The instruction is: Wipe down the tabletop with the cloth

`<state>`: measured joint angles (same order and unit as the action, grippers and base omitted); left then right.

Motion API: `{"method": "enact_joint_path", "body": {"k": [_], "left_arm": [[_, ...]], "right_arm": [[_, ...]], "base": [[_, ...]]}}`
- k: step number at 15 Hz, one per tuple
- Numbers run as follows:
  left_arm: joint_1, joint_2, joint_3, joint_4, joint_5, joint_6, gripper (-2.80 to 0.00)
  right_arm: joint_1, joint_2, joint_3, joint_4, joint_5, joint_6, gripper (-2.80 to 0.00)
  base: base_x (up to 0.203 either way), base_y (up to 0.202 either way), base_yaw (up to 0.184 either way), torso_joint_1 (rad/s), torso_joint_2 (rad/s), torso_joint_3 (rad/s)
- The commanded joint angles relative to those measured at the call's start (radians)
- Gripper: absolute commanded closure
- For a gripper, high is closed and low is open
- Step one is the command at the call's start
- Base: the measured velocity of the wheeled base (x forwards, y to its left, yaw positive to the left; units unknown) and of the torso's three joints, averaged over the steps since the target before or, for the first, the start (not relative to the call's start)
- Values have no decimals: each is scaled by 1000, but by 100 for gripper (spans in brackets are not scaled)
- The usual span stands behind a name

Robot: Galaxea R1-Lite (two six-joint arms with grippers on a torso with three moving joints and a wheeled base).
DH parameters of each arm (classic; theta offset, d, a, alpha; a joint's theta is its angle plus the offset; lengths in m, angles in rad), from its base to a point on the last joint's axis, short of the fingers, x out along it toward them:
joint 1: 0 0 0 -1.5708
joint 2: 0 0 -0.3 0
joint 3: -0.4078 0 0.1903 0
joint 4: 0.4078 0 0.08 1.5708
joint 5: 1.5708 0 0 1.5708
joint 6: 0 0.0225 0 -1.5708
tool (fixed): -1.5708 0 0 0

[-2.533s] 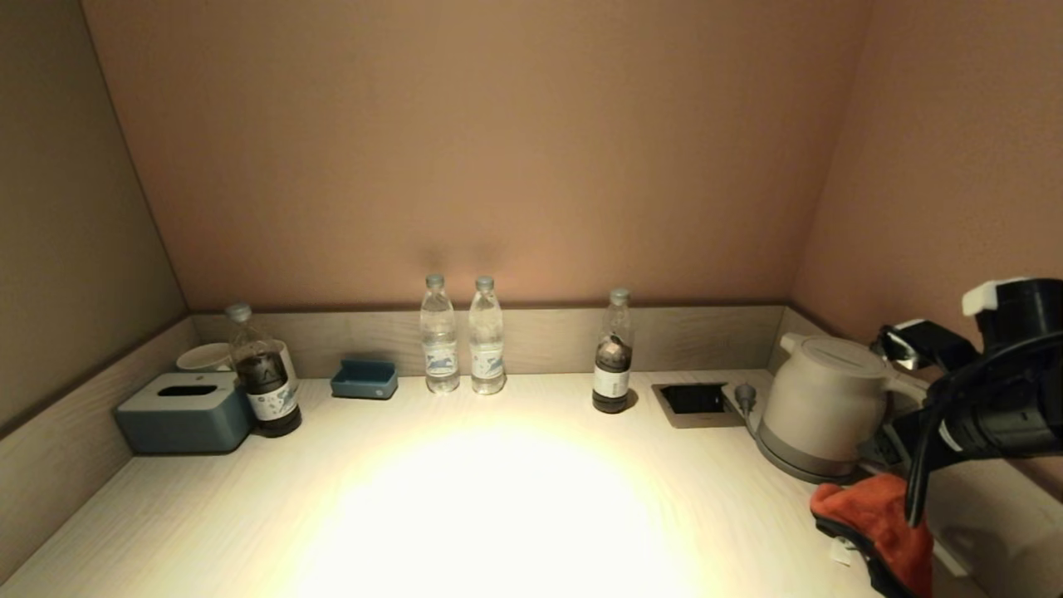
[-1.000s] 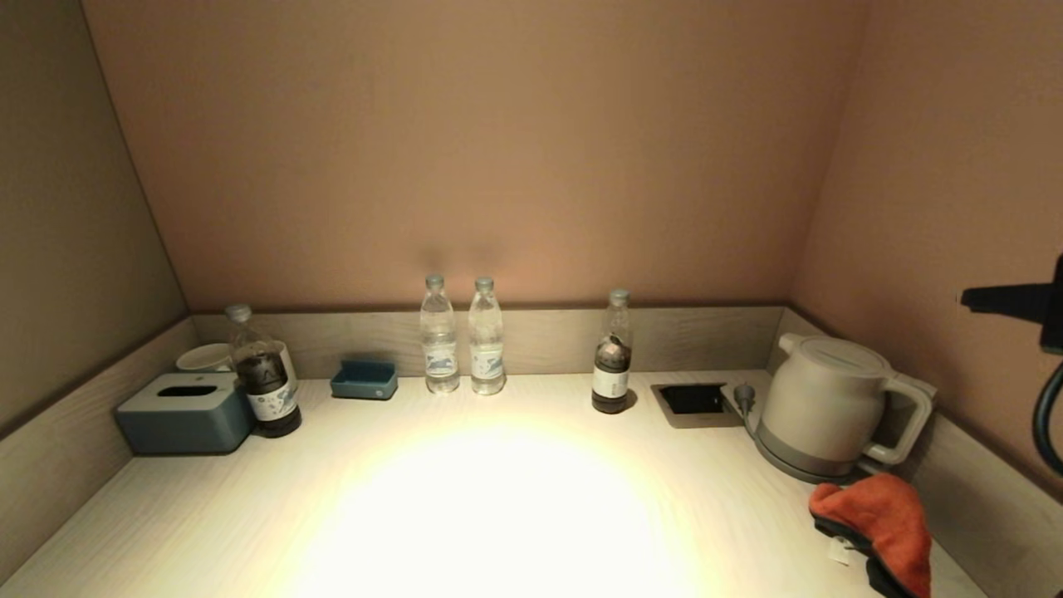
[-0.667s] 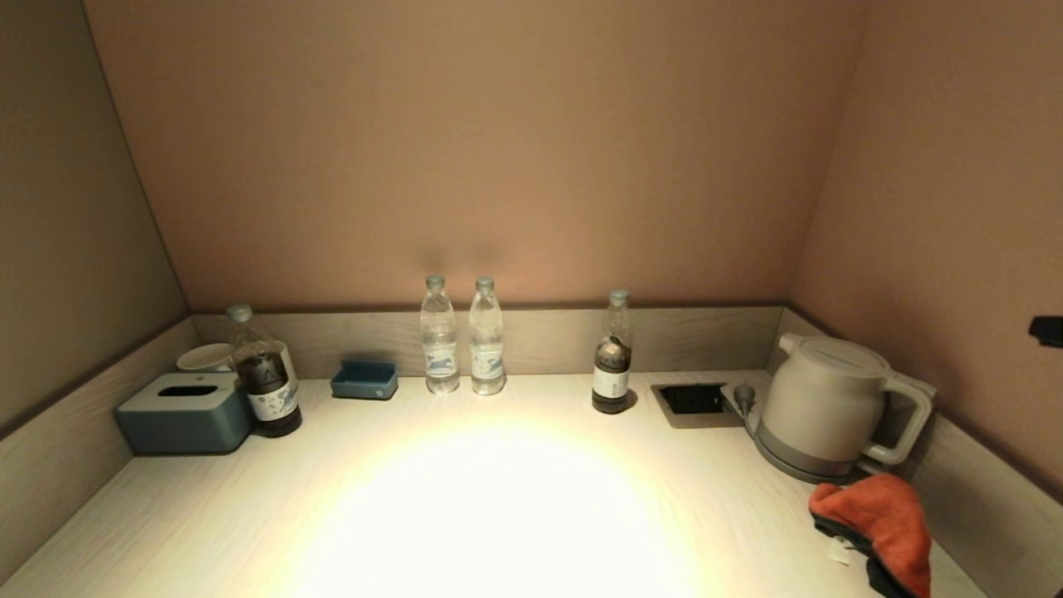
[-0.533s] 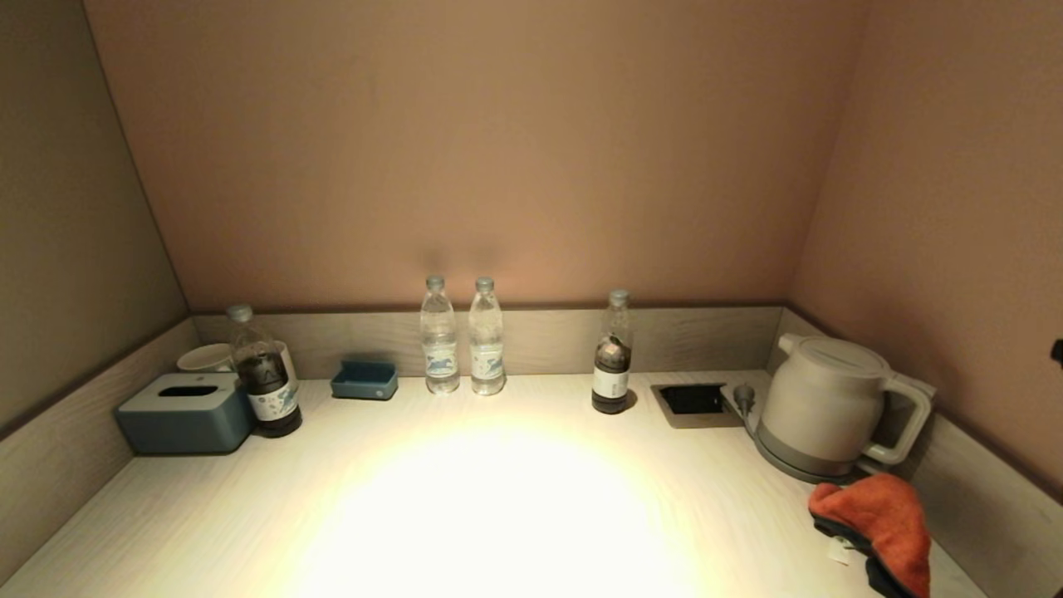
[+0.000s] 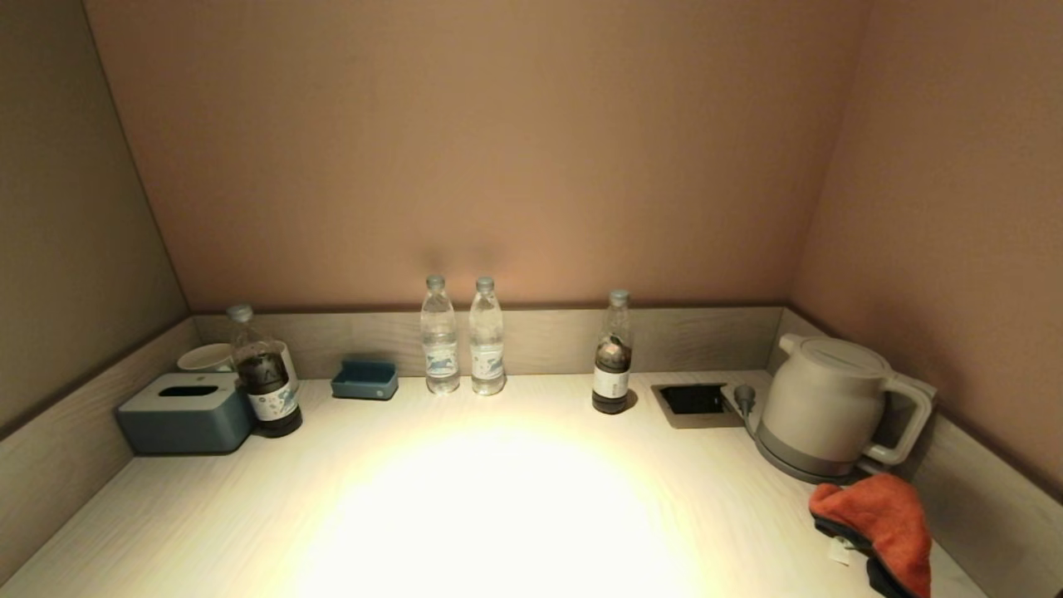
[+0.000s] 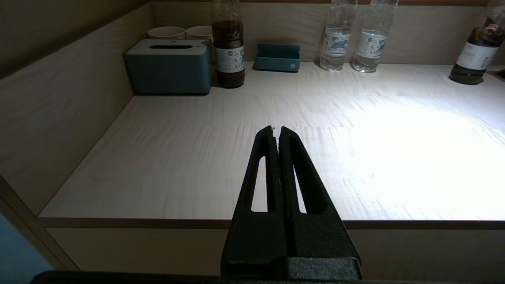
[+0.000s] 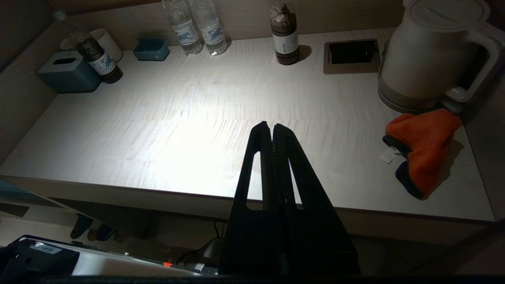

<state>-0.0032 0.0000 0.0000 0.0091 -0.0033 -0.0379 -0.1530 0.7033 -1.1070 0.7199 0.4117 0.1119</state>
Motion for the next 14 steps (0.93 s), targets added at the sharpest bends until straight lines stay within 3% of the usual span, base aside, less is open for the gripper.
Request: {"method": "enact_joint_path", "body": {"k": [1, 8, 14], "left_arm": [[0, 0, 0, 0, 0, 0, 0], [2, 0, 0, 0, 0, 0, 0], [0, 0, 0, 0, 0, 0, 0]], "right_arm": [[4, -98, 2, 52, 1, 0, 0], [87, -234, 14, 93, -35, -3, 0], [127, -470, 180, 19, -160, -3, 0]], "base": [[0, 0, 0, 0, 0, 0], [0, 0, 0, 0, 0, 0], [0, 0, 0, 0, 0, 0]]}}
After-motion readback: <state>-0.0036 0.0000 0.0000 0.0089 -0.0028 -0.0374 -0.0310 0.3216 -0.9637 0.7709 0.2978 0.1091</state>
